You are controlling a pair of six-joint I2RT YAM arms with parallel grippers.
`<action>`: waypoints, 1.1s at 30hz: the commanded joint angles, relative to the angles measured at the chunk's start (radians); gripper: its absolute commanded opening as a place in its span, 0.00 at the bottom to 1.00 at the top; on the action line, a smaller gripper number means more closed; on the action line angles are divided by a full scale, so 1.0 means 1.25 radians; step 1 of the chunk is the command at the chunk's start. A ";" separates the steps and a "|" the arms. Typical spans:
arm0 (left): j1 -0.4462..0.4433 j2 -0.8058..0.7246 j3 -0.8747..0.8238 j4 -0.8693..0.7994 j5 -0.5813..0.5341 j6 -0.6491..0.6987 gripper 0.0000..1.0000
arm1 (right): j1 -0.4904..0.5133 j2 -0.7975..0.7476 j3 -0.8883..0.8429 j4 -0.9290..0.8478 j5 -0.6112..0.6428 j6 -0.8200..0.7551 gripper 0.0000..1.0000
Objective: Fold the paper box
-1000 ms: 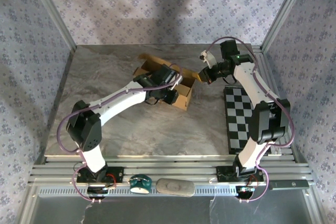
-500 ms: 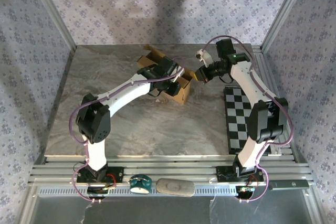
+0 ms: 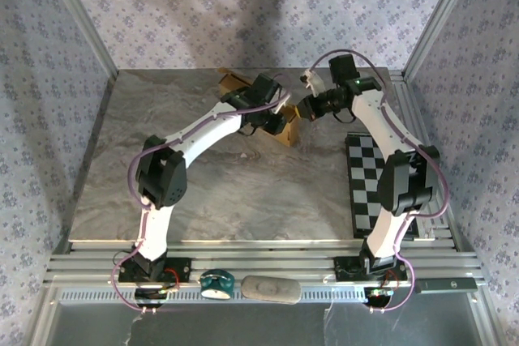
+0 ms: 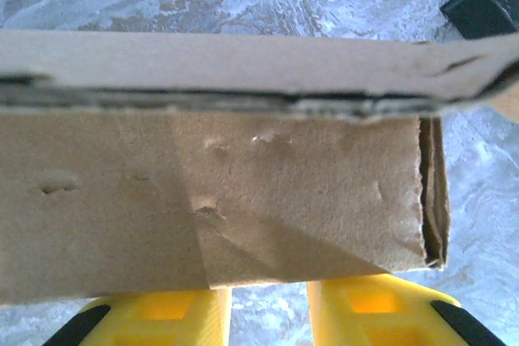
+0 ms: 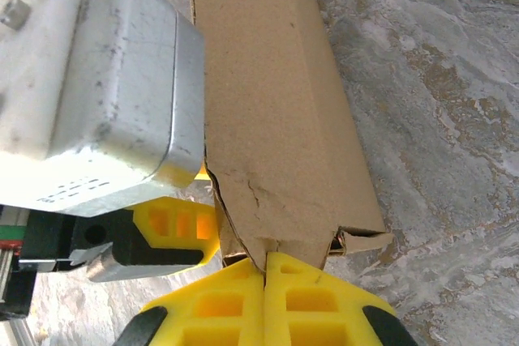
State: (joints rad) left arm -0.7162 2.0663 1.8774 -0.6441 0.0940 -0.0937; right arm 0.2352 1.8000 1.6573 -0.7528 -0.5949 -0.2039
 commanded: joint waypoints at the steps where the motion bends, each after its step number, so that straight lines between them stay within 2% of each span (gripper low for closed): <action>1: -0.008 0.022 0.054 0.026 0.064 0.022 0.29 | 0.013 0.030 0.037 -0.012 -0.031 0.091 0.00; 5: -0.006 0.033 0.091 0.027 0.072 0.021 0.29 | 0.013 0.073 0.089 -0.045 -0.014 0.144 0.00; 12: -0.001 0.004 0.106 0.024 0.063 0.009 0.32 | 0.009 0.091 0.094 -0.030 0.005 0.183 0.00; 14: 0.005 -0.028 0.092 0.036 0.054 -0.016 0.34 | 0.002 0.095 0.094 -0.029 0.001 0.188 0.00; 17: 0.033 -0.088 0.064 0.077 0.058 -0.109 0.36 | -0.002 0.098 0.092 -0.023 -0.005 0.191 0.00; 21: 0.112 -0.136 0.037 0.087 0.030 -0.308 0.41 | -0.001 0.102 0.091 -0.019 -0.008 0.195 0.00; 25: 0.227 -0.156 -0.020 0.128 0.073 -0.485 0.39 | 0.000 0.109 0.094 -0.018 -0.004 0.202 0.00; 29: 0.328 -0.129 -0.044 0.155 0.051 -0.555 0.39 | -0.002 0.117 0.100 -0.017 -0.003 0.204 0.00; 33: 0.395 -0.021 0.003 0.203 0.063 -0.565 0.37 | -0.002 0.127 0.103 -0.014 -0.005 0.209 0.00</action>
State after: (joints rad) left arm -0.2386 1.9442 1.8488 -0.4480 0.1574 -0.7296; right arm 0.2314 1.9404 1.7550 -0.7547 -0.5835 0.0387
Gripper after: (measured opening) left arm 0.377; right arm 0.039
